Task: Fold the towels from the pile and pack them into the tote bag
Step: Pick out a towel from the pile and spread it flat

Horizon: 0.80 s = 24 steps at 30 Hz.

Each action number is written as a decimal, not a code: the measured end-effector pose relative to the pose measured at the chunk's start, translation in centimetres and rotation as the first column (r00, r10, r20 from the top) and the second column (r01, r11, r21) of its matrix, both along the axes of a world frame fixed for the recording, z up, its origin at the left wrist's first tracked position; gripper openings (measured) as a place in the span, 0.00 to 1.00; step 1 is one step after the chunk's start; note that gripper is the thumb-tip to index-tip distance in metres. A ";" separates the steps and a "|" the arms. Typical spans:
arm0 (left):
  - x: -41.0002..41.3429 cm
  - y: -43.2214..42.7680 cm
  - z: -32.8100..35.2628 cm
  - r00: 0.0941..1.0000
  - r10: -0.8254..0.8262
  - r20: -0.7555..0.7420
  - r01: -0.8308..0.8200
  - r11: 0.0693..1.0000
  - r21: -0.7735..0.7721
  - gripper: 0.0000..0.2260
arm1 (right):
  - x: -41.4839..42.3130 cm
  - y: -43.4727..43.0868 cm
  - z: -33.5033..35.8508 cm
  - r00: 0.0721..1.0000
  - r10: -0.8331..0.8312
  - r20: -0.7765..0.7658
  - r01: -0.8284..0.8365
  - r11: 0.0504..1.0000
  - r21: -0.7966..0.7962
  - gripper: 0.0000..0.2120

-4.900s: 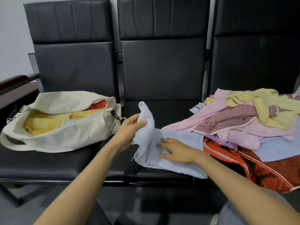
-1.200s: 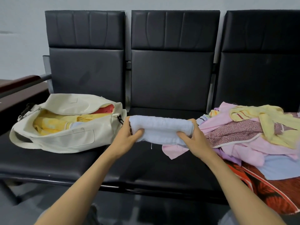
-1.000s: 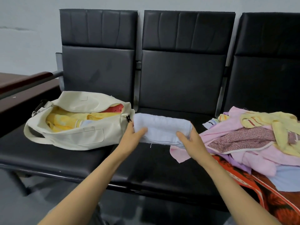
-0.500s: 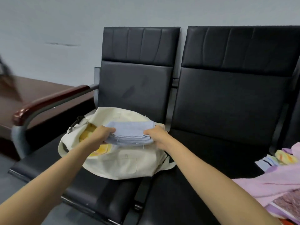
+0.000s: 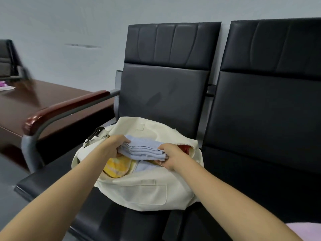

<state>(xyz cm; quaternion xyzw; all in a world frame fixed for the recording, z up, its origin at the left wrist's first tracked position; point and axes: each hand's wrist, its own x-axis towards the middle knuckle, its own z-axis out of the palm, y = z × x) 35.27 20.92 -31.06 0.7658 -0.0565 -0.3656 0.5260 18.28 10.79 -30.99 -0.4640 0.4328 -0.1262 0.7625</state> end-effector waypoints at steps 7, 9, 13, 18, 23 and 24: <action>-0.2 0.6 0.3 0.997 0.011 -0.078 -0.020 0.993 -0.116 0.17 | 0.4 0.9 -0.1 0.990 -0.128 0.063 0.129 0.991 -0.023 0.16; -0.3 0.7 0.7 0.995 0.018 -0.095 -0.039 0.975 -0.220 0.14 | 0.3 1.0 0.2 0.979 -0.144 0.144 0.161 0.980 -0.117 0.21; -0.6 0.3 2.3 0.999 -0.020 0.033 0.032 0.900 -0.434 0.09 | 0.8 0.3 1.3 0.958 -0.123 0.260 0.194 0.943 -0.268 0.26; 1.0 -0.7 3.0 0.987 -0.014 0.159 0.098 0.838 -0.536 0.21 | 1.8 0.0 2.4 0.952 -0.097 0.291 0.202 0.911 -0.358 0.28; 0.5 -0.9 -0.1 0.951 -0.009 0.308 0.108 0.945 -0.308 0.37 | 0.9 1.6 0.8 0.962 -0.093 0.257 0.196 0.890 -0.412 0.34; 0.2 -0.8 -0.7 0.935 -0.007 0.354 0.096 0.967 -0.235 0.37 | 0.9 1.8 0.1 0.970 -0.081 0.229 0.167 0.907 -0.387 0.32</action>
